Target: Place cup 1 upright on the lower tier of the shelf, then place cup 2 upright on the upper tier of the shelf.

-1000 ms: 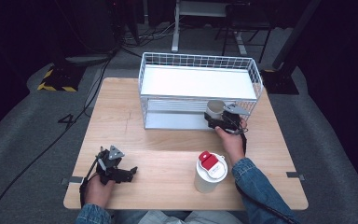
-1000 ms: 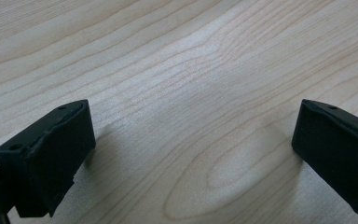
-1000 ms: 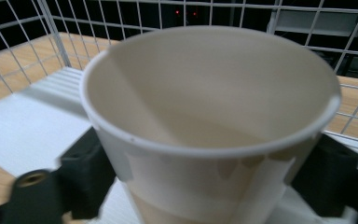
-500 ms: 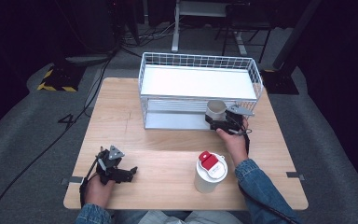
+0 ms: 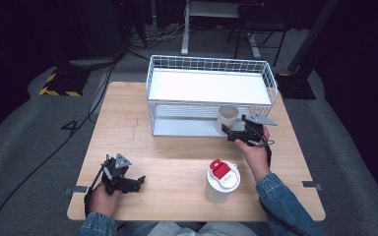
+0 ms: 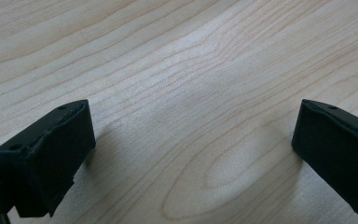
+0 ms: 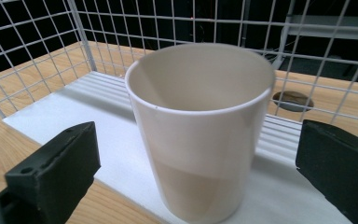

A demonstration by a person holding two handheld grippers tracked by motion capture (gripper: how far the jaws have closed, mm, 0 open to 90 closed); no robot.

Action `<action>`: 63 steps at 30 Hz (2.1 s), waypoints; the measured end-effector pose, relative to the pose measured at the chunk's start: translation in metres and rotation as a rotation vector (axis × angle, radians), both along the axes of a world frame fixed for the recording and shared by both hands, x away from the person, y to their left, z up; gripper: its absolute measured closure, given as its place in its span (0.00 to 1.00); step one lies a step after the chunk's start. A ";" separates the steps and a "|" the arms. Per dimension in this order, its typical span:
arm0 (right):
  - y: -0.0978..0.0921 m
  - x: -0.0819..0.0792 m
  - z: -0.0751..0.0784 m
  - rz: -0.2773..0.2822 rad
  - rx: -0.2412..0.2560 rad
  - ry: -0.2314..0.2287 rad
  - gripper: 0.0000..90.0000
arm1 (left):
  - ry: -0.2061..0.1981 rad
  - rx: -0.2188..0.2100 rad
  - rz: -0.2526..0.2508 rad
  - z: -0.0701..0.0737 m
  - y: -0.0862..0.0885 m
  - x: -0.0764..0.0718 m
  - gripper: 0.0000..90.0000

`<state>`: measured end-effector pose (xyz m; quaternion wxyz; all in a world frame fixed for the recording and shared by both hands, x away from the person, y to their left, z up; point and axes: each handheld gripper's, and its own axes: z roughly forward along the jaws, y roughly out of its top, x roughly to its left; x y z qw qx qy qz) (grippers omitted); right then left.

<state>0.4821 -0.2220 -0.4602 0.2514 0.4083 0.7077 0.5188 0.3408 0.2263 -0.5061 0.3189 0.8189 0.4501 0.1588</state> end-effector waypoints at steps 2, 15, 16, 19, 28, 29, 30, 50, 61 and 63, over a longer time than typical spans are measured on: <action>-0.002 -0.003 0.002 0.000 -0.004 -0.003 0.00 | 0.000 0.000 0.000 0.000 0.000 0.000 0.00; -0.029 -0.035 0.019 0.033 -0.023 -0.004 0.02 | 0.001 0.001 0.001 0.000 0.000 0.000 0.00; -0.031 -0.038 0.021 0.033 -0.022 0.000 0.02 | -0.001 0.002 0.002 0.000 0.001 0.000 0.00; -0.038 -0.045 0.024 0.048 -0.030 0.004 0.02 | 0.002 -0.002 0.003 0.000 0.001 0.001 0.00; -0.051 -0.069 0.035 0.132 -0.063 0.032 0.05 | 0.001 -0.007 0.015 0.000 0.000 0.001 0.00; -0.052 -0.072 0.036 0.138 -0.060 0.030 0.05 | 0.001 -0.007 0.015 0.000 0.000 0.001 0.00; -0.052 -0.072 0.036 0.138 -0.060 0.030 0.05 | 0.002 -0.006 0.015 0.000 0.000 0.001 0.00; -0.086 -0.137 0.046 0.227 -0.055 0.026 0.07 | 0.001 -0.005 0.017 0.000 0.000 0.002 0.00; -0.082 -0.167 0.040 0.281 -0.080 0.049 0.07 | 0.001 -0.006 0.019 0.000 0.000 0.001 0.00; -0.080 -0.169 0.039 0.291 -0.082 0.057 0.07 | 0.000 -0.006 0.019 0.000 0.000 0.001 0.00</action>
